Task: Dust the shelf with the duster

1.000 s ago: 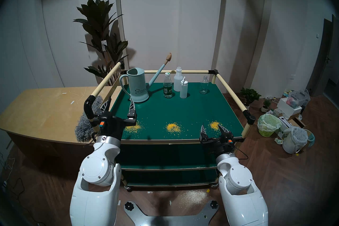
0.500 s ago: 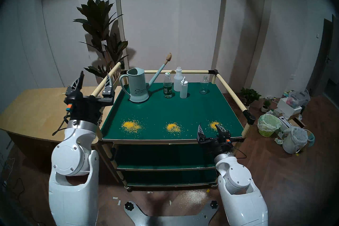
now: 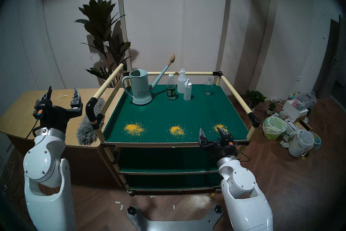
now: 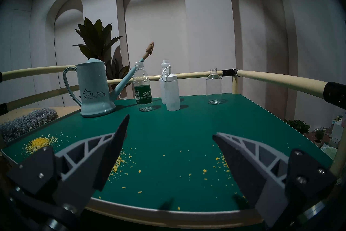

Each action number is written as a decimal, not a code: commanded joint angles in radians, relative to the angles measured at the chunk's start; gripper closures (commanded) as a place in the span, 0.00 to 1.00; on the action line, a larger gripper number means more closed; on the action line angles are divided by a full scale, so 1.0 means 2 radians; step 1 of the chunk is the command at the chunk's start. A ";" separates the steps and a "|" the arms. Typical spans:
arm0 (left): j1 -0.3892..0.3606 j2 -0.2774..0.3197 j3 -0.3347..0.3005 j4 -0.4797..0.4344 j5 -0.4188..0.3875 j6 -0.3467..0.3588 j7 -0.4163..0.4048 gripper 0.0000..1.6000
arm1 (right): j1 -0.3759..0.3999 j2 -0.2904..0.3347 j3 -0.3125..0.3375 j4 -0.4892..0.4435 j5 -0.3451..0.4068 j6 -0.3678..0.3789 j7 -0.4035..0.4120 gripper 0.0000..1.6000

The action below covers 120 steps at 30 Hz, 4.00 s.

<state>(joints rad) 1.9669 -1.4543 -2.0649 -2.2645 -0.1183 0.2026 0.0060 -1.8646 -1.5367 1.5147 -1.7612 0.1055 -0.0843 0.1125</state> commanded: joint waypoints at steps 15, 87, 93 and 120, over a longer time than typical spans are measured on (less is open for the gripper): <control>-0.039 0.127 -0.096 0.208 -0.108 0.013 -0.125 0.00 | 0.012 -0.006 0.009 -0.018 0.015 -0.011 0.002 0.00; -0.266 0.138 0.117 0.593 -0.075 -0.170 -0.050 0.00 | 0.040 -0.008 0.006 0.013 -0.013 -0.068 -0.015 0.00; -0.268 0.138 0.122 0.604 -0.074 -0.173 -0.057 0.00 | 0.041 -0.008 0.007 0.015 -0.012 -0.068 -0.013 0.00; -0.323 0.135 0.147 0.675 -0.066 -0.178 -0.057 0.00 | 0.049 -0.008 0.013 0.026 -0.011 -0.068 -0.015 0.00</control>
<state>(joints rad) 1.3871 -1.1813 -1.7695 -0.9312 -0.2517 -0.1530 -0.1319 -1.7808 -1.5507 1.5464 -1.6948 0.0872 -0.2091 0.0814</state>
